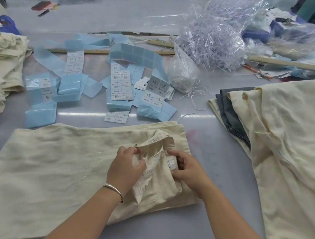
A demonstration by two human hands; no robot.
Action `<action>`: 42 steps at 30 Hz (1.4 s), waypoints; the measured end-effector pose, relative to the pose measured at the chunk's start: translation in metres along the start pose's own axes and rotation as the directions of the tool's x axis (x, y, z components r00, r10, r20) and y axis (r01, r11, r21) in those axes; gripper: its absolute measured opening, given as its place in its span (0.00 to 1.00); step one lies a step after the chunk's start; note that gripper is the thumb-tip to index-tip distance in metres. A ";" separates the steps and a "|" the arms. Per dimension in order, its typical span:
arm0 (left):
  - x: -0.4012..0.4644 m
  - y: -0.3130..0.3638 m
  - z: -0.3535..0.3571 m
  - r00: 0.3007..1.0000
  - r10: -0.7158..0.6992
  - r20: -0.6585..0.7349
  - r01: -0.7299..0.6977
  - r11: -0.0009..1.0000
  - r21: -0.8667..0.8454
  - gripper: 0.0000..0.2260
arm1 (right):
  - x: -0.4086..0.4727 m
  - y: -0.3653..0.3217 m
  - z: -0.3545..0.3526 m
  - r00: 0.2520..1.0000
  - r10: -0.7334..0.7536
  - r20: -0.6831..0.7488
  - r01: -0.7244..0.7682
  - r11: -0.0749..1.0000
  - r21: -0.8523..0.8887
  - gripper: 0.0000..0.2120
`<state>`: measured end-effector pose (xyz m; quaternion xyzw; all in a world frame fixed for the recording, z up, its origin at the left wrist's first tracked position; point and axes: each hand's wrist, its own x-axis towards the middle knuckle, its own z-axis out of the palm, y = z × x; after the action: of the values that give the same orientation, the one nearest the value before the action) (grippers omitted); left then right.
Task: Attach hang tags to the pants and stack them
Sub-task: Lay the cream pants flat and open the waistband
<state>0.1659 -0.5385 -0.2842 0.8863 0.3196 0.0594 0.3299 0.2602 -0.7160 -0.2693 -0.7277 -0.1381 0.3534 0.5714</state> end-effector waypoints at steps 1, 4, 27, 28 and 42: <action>-0.001 -0.001 0.000 1.000 0.009 -0.005 -0.009 1.000 -0.005 0.12 | 0.000 0.000 0.000 1.000 0.003 0.008 -0.003 1.000 0.020 0.30; -0.002 -0.004 0.001 0.999 0.028 -0.020 -0.028 1.000 -0.006 0.12 | 0.001 0.000 -0.001 0.999 0.011 0.047 -0.015 0.996 0.087 0.26; -0.018 0.024 -0.016 0.999 0.013 0.036 -0.015 0.998 0.058 0.41 | 0.018 -0.037 -0.011 0.934 0.345 0.093 -0.348 0.937 0.020 0.12; -0.024 0.033 -0.015 0.999 0.039 0.031 -0.042 0.995 0.096 0.48 | 0.015 -0.037 -0.008 0.923 0.362 0.134 -0.381 0.910 0.162 0.11; -0.015 0.008 -0.017 0.953 0.273 0.131 -0.248 0.952 -0.180 0.38 | -0.007 0.003 0.031 0.963 0.268 0.008 -0.238 0.841 0.485 0.06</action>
<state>0.1532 -0.5429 -0.2649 0.8931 0.1671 0.0596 0.4134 0.2340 -0.6985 -0.2727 -0.5847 0.0688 0.4268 0.6865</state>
